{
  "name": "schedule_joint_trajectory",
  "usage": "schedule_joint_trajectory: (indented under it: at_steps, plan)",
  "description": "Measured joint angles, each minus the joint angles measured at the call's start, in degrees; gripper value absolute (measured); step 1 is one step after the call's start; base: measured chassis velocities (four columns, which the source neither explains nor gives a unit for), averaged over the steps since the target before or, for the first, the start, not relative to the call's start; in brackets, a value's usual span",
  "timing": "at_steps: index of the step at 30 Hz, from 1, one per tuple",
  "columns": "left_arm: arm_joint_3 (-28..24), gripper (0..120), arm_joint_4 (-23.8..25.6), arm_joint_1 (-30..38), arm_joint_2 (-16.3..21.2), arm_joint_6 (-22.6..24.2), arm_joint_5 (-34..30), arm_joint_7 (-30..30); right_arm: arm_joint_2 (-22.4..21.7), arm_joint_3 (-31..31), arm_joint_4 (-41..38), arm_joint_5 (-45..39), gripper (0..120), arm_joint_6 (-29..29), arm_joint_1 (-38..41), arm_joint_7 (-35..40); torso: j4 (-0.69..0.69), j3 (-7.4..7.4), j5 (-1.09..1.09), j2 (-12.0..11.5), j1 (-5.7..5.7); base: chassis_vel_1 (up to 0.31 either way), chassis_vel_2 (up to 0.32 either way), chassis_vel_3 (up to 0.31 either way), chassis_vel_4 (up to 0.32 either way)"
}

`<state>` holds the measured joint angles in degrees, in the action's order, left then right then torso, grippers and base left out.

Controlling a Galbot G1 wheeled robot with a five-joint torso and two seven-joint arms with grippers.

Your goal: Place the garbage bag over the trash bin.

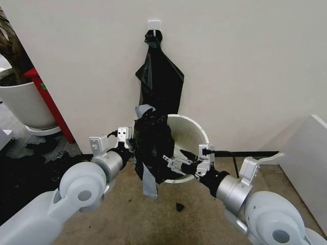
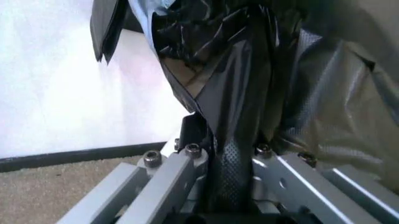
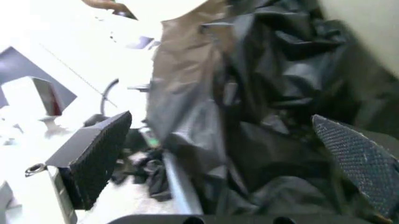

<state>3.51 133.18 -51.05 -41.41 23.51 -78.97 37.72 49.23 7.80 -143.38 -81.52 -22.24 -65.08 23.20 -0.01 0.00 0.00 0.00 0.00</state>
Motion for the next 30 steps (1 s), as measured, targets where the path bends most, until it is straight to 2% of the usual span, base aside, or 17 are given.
schedule_joint_trajectory:
  at_steps: [15, 21, 24, 25, 28, 30]
  plan:
    - [0.1, 5, 0.7, -1.8, 0.5, 0.0, 2.7, -2.2, 4.2, -7.5, 4.5, -6.1, 96, -1.5, 12.5, 3.7, 0.01, 0.0, 0.0, 0.0, 0.0, 0.0, 0.0, 0.0, 0.0]
    - [0.2, 5, 0.7, -2.2, 0.3, 0.0, 3.9, -2.7, 5.3, -10.0, 5.9, -6.5, 84, -2.1, 14.7, 5.4, 0.01, 0.0, -0.01, 0.0, 0.0, 0.0, 0.0, 0.0, 0.0]
    - [0.3, 5, 0.7, -2.6, 0.2, -0.3, 4.4, -3.0, 5.3, -10.3, 6.3, -6.4, 71, -2.4, 14.4, 5.8, 0.0, 0.0, -0.01, 0.0, 0.0, 0.0, 0.0, 0.0, 0.0]
    - [0.3, 5, 0.7, -2.6, 0.2, -0.3, 4.4, -3.0, 5.3, -10.3, 6.3, -6.4, 71, -2.4, 14.4, 5.8, 0.0, 0.0, -0.01, 0.0, 0.0, 0.0, 0.0, 0.0, 0.0]
    - [0.4, 5, 0.7, -2.7, 0.2, -0.3, 4.5, -3.2, 5.3, -10.4, 6.7, -6.3, 61, -2.5, 14.3, 6.0, 0.01, 0.0, -0.01, 0.0, 0.0, 0.0, 0.0, 0.0, 0.0]
    - [0.4, 5, 0.6, -2.7, 0.1, -0.4, 4.6, -3.4, 5.2, -10.4, 6.8, -6.2, 49, -2.5, 14.2, 6.2, 0.01, 0.0, 0.0, 0.0, 0.0, 0.0, 0.0, 0.0, 0.0]
